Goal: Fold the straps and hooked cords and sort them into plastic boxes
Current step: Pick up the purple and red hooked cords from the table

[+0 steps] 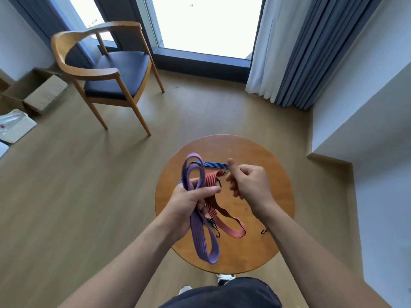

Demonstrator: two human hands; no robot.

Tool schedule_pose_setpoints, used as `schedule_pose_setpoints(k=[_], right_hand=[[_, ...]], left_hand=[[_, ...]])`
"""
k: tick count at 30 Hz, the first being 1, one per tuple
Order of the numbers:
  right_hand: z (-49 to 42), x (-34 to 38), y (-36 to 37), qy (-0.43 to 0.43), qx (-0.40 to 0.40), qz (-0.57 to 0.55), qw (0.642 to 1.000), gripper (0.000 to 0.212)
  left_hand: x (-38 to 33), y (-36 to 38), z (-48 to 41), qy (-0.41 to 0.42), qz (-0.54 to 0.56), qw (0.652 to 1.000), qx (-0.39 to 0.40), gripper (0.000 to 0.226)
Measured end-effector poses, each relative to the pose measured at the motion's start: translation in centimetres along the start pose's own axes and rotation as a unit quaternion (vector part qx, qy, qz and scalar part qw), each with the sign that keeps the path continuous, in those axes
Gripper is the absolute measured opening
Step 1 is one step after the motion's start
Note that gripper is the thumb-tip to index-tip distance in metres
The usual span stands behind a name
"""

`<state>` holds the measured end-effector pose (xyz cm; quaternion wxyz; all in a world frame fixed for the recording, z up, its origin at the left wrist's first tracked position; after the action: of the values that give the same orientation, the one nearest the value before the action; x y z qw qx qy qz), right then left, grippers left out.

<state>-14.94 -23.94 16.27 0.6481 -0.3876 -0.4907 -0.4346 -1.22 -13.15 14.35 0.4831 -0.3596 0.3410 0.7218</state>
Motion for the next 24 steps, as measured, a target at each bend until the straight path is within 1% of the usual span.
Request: schedule_pose_setpoints(k=[1,3,4,6,7,9,10,11,12,14,16,17,18,19,20,21,24], right_hand=[[0.2,-1.5,0.5,0.041,0.041,-0.056,0.997,0.053],[0.7,-4.1,2.3,0.098,0.141,-0.097,0.980,0.051],[1.1,-5.1,3.3,0.119,0.192,-0.114,0.967,0.055],[1.9,-5.8,5.3,0.140,0.295,-0.124,0.937,0.063],[2.3,-5.7,6.1,0.139,0.334,-0.112,0.926,0.060],[2.4,-5.3,6.8,0.129,0.374,-0.084,0.915,0.038],[2.3,-5.0,6.9,0.129,0.376,-0.077,0.914,0.028],[1.9,-4.7,6.9,0.129,0.370,-0.069,0.918,0.022],[1.4,-4.5,6.7,0.126,0.361,-0.061,0.922,0.021],[0.5,-3.4,6.4,0.108,0.345,-0.022,0.932,0.029],[-0.6,-2.1,6.2,0.064,0.320,0.067,0.943,0.045],[-1.2,-1.2,6.2,0.031,0.301,0.124,0.945,0.047],[-1.5,-0.3,6.3,-0.003,0.286,0.171,0.943,0.041],[-1.5,0.6,6.7,-0.030,0.280,0.200,0.939,0.030],[-1.4,1.4,7.3,-0.048,0.282,0.213,0.934,0.021],[-1.1,2.1,7.9,-0.060,0.289,0.220,0.930,0.017],[-0.3,4.0,9.2,-0.080,0.309,0.216,0.923,0.022]], left_hand=[[-0.6,-0.3,-0.2,0.001,0.027,1.000,-0.006,0.028],[-1.9,-0.6,-0.7,0.004,0.075,0.997,-0.009,0.014],[-2.4,-0.7,-0.9,0.002,0.089,0.996,-0.011,0.010],[-3.3,-1.4,-1.5,-0.005,0.092,0.995,-0.030,0.012],[-3.8,-2.0,-1.8,-0.004,0.088,0.995,-0.046,0.013],[-4.4,-3.6,-2.3,-0.005,0.074,0.994,-0.076,0.016],[-4.5,-4.5,-2.4,-0.011,0.065,0.994,-0.089,0.015],[-4.3,-5.3,-2.5,-0.020,0.056,0.993,-0.103,0.012],[-3.8,-6.2,-2.4,-0.033,0.048,0.991,-0.118,0.009],[-2.5,-7.8,-2.0,-0.068,0.035,0.985,-0.153,0.005],[-1.1,-9.1,-1.3,-0.104,-0.021,0.978,-0.182,0.011],[-0.7,-9.7,-1.0,-0.110,-0.064,0.973,-0.194,0.012],[-0.5,-10.1,-0.6,-0.100,-0.105,0.968,-0.205,0.012],[-0.6,-10.2,-0.3,-0.076,-0.133,0.965,-0.211,0.012],[-0.9,-10.0,0.0,-0.046,-0.143,0.966,-0.209,0.013],[-1.3,-9.6,0.1,-0.014,-0.136,0.971,-0.198,0.017],[-2.3,-7.6,0.0,0.047,-0.079,0.987,-0.134,0.034]])
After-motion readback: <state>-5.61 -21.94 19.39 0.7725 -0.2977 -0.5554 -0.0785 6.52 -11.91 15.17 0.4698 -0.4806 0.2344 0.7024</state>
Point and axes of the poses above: each hand's wrist, its own z-axis away from the middle knuckle, its own y-axis out of the palm, x = y × z, the point moved 8 cm from there along -z, towards the middle knuckle, and after that the axes turned 10 degrees about -z, right-handed, at the moved point
